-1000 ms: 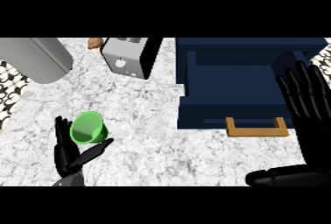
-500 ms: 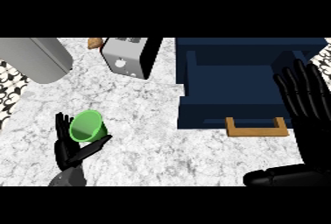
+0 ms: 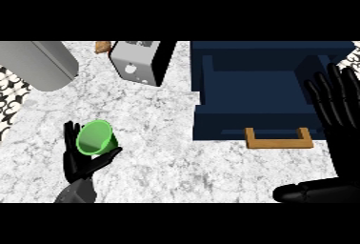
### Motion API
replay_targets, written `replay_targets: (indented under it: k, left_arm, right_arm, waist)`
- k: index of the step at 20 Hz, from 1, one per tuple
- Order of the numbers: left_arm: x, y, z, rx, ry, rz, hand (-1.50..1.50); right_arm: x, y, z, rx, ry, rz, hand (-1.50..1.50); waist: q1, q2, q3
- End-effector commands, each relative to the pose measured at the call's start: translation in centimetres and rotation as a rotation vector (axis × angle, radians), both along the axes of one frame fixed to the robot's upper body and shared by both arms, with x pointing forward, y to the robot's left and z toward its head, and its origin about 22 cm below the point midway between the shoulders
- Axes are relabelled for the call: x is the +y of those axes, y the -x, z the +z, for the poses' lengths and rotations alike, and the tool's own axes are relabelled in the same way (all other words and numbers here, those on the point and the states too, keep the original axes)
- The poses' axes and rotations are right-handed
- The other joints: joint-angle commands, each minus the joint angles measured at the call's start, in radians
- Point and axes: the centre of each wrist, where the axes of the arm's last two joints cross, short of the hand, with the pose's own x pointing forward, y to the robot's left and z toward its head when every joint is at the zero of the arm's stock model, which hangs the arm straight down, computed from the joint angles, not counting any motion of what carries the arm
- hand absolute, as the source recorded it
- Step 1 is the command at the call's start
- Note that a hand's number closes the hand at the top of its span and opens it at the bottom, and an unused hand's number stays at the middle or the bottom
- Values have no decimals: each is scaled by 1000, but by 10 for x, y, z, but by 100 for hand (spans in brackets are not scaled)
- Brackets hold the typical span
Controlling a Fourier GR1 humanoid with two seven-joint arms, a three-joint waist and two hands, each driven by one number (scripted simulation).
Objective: Pick up the cup, place it into the drawer and close the drawer
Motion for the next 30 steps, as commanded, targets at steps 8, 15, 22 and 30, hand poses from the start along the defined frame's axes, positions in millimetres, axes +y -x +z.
replay_targets:
  k: [8,15,22,30]
  left_arm:
    - [2,7,-16,-130,65,-89,150]
    - [1,-19,3,-184,-53,-56,150]
    - [12,-19,11,-240,-53,-304,150]
    - [-6,-42,42,-343,-30,-433,150]
  right_arm:
    - [-1,-11,2,9,8,11,-150]
    - [13,-16,-1,-24,7,-7,-150]
    - [0,2,3,-3,15,6,-150]
    - [3,7,-2,11,4,-10,-150]
  waist:
    - [-3,2,0]
    - [1,2,0]
    - [-3,0,0]
    - [5,-4,1]
